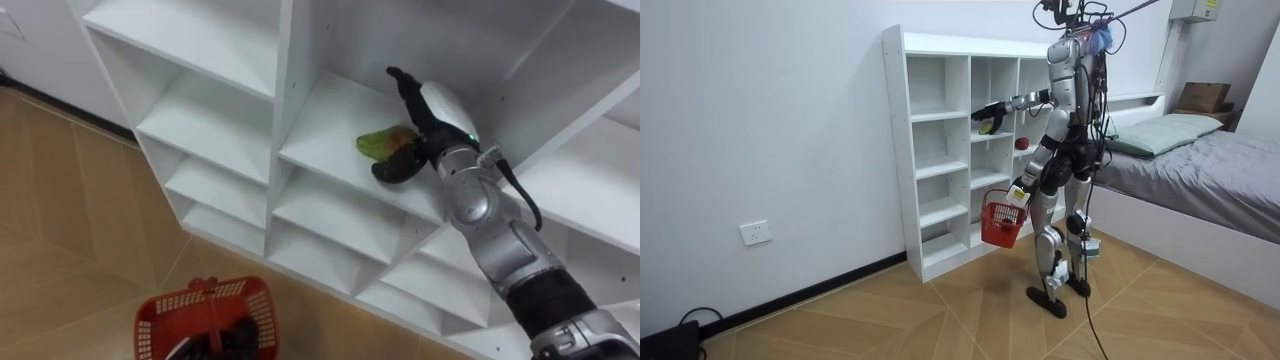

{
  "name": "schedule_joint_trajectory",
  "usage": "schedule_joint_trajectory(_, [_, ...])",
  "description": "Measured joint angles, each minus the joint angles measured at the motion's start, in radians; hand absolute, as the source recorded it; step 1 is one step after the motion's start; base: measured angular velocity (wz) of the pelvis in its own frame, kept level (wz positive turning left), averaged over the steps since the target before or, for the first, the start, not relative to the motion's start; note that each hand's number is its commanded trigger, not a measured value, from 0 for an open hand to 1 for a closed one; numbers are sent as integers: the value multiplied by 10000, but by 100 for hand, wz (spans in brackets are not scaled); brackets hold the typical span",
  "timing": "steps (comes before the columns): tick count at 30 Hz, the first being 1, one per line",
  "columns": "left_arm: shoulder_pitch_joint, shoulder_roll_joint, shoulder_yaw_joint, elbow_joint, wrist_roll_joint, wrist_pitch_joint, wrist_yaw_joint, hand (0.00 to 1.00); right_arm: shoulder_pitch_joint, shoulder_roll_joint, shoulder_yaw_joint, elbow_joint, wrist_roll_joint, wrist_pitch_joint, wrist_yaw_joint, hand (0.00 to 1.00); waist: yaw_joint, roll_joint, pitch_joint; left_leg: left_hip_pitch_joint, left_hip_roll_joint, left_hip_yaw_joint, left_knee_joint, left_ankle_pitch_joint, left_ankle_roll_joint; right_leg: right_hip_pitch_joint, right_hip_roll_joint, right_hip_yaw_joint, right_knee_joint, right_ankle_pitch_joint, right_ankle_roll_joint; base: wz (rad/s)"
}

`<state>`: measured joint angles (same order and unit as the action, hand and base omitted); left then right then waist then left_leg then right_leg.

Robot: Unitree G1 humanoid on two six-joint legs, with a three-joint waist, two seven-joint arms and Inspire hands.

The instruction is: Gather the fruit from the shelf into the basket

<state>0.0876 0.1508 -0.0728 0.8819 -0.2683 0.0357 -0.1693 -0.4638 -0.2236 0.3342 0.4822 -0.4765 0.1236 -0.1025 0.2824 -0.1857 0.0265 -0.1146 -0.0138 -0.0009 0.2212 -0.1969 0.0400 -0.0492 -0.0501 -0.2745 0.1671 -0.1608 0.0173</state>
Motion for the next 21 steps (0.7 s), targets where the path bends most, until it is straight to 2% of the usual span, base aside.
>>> schedule_joint_trajectory(2, [9,16,-1,-62,-5,71,-3,100,-91,-54,1,142,0,3,141,58,-2,5,4,-5,1,-2,9,5,-8,2,2,3,1,7,-11,0])
schedule_joint_trajectory(3, [12,19,-2,-88,-7,95,-4,100,-109,-84,1,206,3,7,204,72,1,8,6,-9,1,-12,13,7,-12,5,3,2,1,14,-23,0])
schedule_joint_trajectory(4, [25,26,-2,-119,-6,107,-4,100,-110,-84,2,214,3,14,261,91,2,9,7,-16,3,-13,16,9,-15,5,5,1,2,20,-32,0])
schedule_joint_trajectory(5, [37,25,-2,-151,-5,121,-4,100,-112,-84,3,225,3,14,296,92,3,12,8,-17,3,-14,18,10,-16,6,5,2,2,21,-35,0])
schedule_joint_trajectory(6, [62,24,-3,-229,-5,168,-4,100,-123,-85,9,268,7,14,334,100,6,23,16,-21,3,-18,35,10,-17,13,5,-6,5,23,-38,0])
schedule_joint_trajectory(13, [244,34,-40,-705,-17,337,-5,100,-177,-147,195,356,21,93,606,100,24,89,61,-32,3,-38,72,12,-20,32,10,-10,8,28,-45,0])
schedule_joint_trajectory(21, [245,42,-77,-775,-13,402,-10,100,-312,-305,363,611,5,171,711,100,117,86,59,-31,4,-61,82,13,-21,44,14,-2,3,27,-45,0])
